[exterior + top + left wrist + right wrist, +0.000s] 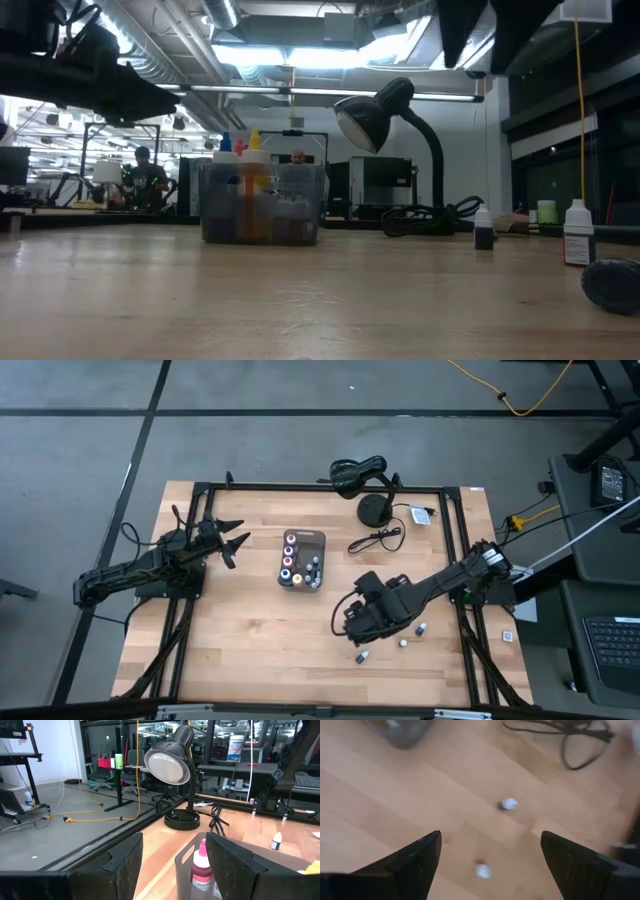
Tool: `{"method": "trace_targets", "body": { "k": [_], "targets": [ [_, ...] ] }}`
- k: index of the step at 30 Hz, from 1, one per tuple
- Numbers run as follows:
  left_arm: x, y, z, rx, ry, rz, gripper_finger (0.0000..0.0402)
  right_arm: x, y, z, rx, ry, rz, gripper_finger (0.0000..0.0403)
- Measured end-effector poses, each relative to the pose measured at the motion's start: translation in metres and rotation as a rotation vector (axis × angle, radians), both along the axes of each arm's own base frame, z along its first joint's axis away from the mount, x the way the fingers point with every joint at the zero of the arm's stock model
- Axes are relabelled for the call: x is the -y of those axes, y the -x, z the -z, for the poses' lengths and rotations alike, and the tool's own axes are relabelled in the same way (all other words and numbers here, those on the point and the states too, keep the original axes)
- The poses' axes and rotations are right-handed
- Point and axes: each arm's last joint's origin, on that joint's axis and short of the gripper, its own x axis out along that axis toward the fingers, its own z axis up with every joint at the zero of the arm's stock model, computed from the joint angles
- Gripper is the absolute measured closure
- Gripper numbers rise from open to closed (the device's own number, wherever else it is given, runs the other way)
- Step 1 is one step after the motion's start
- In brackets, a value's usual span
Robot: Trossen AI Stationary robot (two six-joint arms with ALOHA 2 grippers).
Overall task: Pick & Place food coloring
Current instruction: Put the top small black food coloring bottle into the gray transparent bin
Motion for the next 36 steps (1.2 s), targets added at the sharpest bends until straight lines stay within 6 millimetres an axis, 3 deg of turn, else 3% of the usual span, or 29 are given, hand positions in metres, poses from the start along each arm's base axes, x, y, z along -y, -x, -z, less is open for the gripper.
{"method": "trace_targets", "body": {
  "k": [5, 9, 15, 19, 24, 36],
  "targets": [
    [0.0, 0.0, 0.0, 0.0, 0.0, 0.0, 0.019, 0.017, 0.0, 0.004, -0.097, 0.013, -0.098, 0.0061],
    [0.0, 0.0, 0.0, 0.0, 0.0, 0.0, 0.019, 0.033, 0.005, 0.022, -0.217, -0.001, -0.183, 0.0061],
    [0.0, 0.0, 0.0, 0.001, 0.0, 0.0, 0.019, 0.06, 0.048, 0.061, -0.298, -0.084, -0.229, 0.0061],
    [0.0, 0.0, 0.0, 0.001, 0.0, 0.0, 0.019, 0.07, 0.076, 0.065, -0.221, -0.098, -0.24, 0.0061],
    [0.0, 0.0, 0.0, 0.0, 0.0, 0.0, 0.019, 0.083, 0.09, 0.066, -0.044, -0.125, -0.256, 0.0061],
    [0.0, 0.0, 0.0, 0.001, 0.0, 0.0, 0.019, 0.115, 0.077, 0.062, 0.124, -0.206, -0.517, 0.0061]
  ]
}}
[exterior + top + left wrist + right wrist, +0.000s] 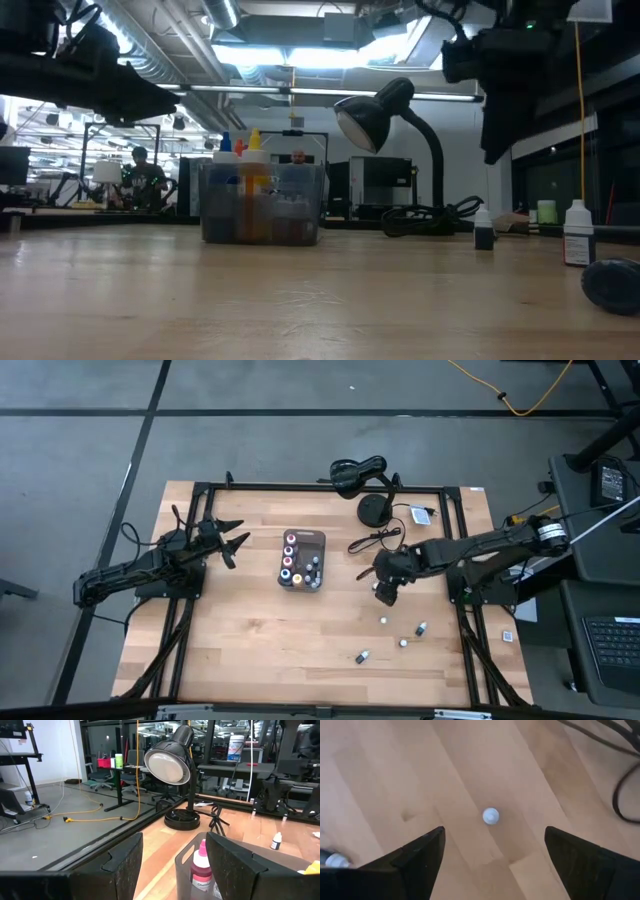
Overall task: Pick & Place food coloring
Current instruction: Put the top small black food coloring bottle into the gray transparent bin
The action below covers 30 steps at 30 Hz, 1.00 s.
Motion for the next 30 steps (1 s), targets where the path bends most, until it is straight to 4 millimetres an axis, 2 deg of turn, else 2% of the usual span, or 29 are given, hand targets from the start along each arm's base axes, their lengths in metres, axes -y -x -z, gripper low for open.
{"method": "trace_targets", "body": {
  "k": [7, 13, 24, 30],
  "targets": [
    [0.0, 0.0, 0.0, 0.0, 0.0, 0.0, 0.019, 0.015, -0.005, 0.004, -0.018, 0.01, -0.125, 0.0061],
    [0.0, 0.0, 0.0, 0.0, 0.0, 0.0, 0.019, 0.014, -0.014, 0.014, -0.03, -0.002, -0.259, 0.0061],
    [0.0, 0.0, 0.0, 0.0, 0.0, 0.0, 0.019, 0.013, -0.028, 0.038, -0.075, 0.025, -0.359, 0.0061],
    [0.0, 0.0, 0.0, 0.0, 0.0, 0.0, 0.019, 0.013, -0.021, 0.06, -0.104, -0.007, -0.324, 0.0061]
  ]
}}
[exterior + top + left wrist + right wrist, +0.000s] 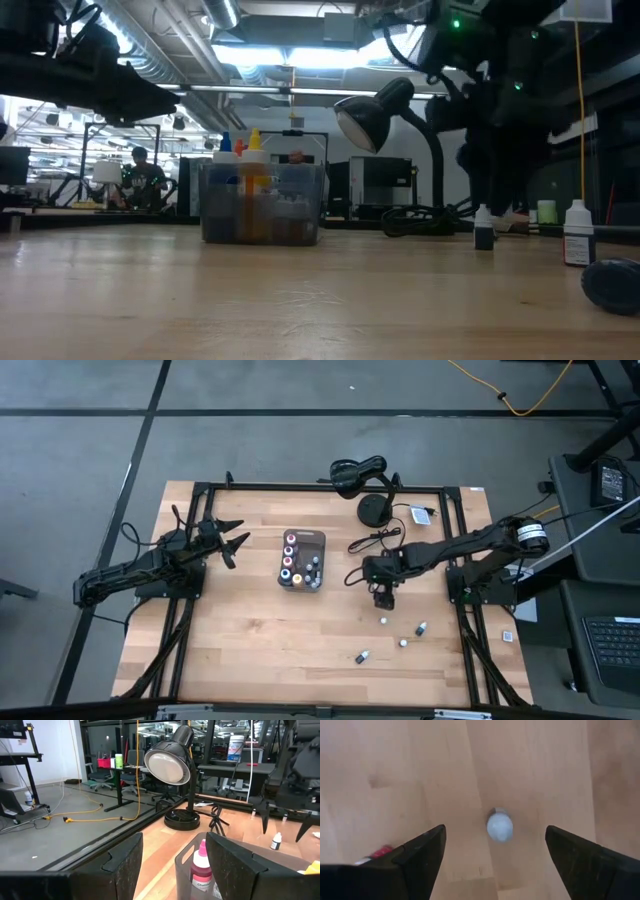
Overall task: Pick & Place food coloring
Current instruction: Put the top small black food coloring bottle into the gray transparent bin
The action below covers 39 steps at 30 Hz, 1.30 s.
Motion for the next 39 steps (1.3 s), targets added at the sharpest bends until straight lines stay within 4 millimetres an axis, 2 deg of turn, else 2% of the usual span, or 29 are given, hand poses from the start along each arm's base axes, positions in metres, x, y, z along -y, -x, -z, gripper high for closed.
{"method": "trace_targets", "body": {
  "k": [4, 19, 23, 34, 39],
  "targets": [
    [0.0, 0.0, -0.0001, 0.0, 0.0, 0.0, 0.019, 0.0003, 0.0046, 0.0075, -0.027, 0.0, 0.006, 0.0061],
    [0.0, 0.0, -0.0001, 0.0, 0.0, 0.0, 0.019, 0.0008, 0.0009, 0.0065, 0.016, 0.03, -0.011, 0.0069],
    [0.0, 0.0, -0.0001, 0.0, 0.0, 0.0, 0.019, 0.0008, 0.0008, 0.0065, 0.017, 0.03, -0.01, 0.0104],
    [0.0, 0.0, -0.0001, 0.0, 0.0, 0.0, 0.019, 0.0001, -0.0005, 0.0061, 0.03, 0.0, 0.011, 0.0241],
    [0.0, 0.0, -0.0001, 0.0, 0.0, 0.0, 0.019, -0.0003, -0.0013, 0.0057, 0.038, -0.012, 0.009, 0.0283]
  ]
}}
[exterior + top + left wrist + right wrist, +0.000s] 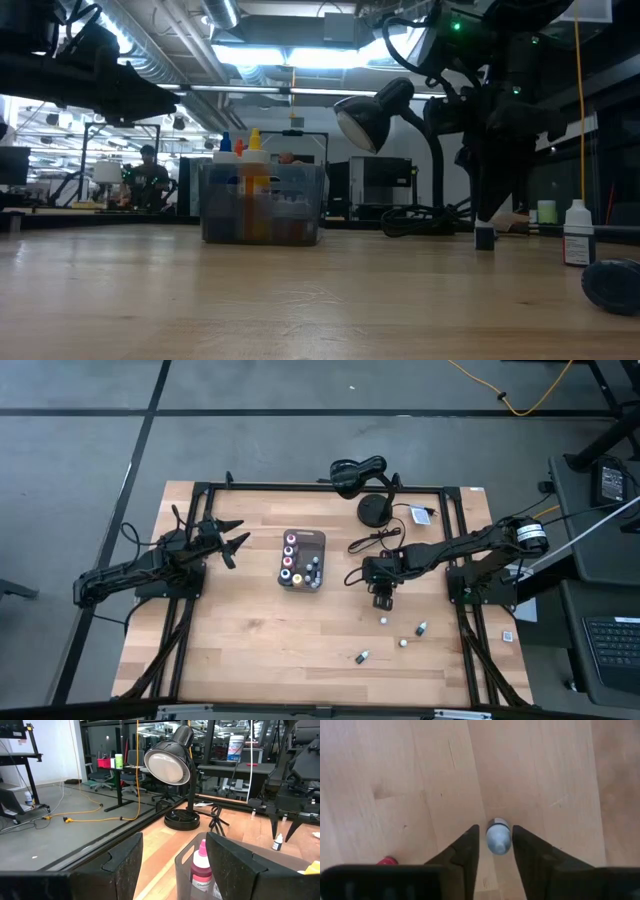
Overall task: Pick & Place food coloring
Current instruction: Put the top small black food coloring bottle into the gray transparent bin
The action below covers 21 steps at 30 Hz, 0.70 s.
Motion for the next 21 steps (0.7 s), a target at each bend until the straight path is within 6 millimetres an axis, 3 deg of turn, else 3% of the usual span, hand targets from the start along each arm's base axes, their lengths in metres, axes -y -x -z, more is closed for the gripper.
{"method": "trace_targets", "body": {
  "k": [9, 17, 21],
  "targets": [
    [0.0, 0.0, 0.0, 0.0, 0.0, 0.0, 0.019, -0.0001, -0.0006, -0.0006, 0.007, -0.009, 0.025, 0.0343],
    [0.0, 0.0, 0.0, 0.0, 0.0, 0.0, 0.019, -0.0001, -0.0004, -0.0006, 0.005, -0.01, 0.025, 0.0324],
    [0.0, 0.0, 0.0, 0.0, 0.0, 0.0, 0.019, -0.0001, -0.0005, -0.0015, 0.0, -0.011, 0.024, 0.0335]
  ]
}}
